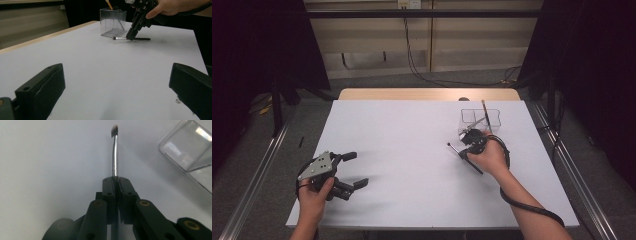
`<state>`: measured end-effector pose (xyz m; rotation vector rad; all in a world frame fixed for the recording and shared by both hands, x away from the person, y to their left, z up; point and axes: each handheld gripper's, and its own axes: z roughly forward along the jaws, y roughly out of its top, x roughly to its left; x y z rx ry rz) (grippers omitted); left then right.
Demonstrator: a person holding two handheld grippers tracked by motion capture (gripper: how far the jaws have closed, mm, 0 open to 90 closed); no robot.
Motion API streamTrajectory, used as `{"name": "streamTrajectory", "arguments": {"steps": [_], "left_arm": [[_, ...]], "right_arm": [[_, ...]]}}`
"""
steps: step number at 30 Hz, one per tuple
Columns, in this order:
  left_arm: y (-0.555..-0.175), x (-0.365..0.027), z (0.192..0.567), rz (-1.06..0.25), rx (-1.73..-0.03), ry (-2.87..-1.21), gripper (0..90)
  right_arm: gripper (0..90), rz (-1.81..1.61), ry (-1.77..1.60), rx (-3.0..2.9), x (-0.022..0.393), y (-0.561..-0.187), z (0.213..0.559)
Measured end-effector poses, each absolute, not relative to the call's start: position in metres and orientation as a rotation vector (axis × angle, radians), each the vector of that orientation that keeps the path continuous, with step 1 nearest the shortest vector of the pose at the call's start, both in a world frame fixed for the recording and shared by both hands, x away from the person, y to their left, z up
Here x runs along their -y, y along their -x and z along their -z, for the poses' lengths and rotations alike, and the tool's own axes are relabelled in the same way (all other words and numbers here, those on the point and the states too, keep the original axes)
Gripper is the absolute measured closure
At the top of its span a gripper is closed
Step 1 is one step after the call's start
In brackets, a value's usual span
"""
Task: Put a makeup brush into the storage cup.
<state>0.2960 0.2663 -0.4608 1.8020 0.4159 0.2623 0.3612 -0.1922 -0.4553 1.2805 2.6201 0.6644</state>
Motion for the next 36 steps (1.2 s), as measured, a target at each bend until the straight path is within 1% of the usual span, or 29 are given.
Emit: {"name": "streamTrajectory", "arguments": {"steps": [16, 36], "left_arm": [[-0.296, -0.265, 0.462, -0.251, -0.421, -1.804, 0.4], [-0.296, -0.266, 0.461, -0.251, -0.424, -1.796, 0.3]], "right_arm": [[85.1, -1.163, -1.288, -2.353, 0.215, -0.346, 0.444], [85.1, -1.452, -1.235, -2.056, 0.228, -0.327, 0.438]]}}
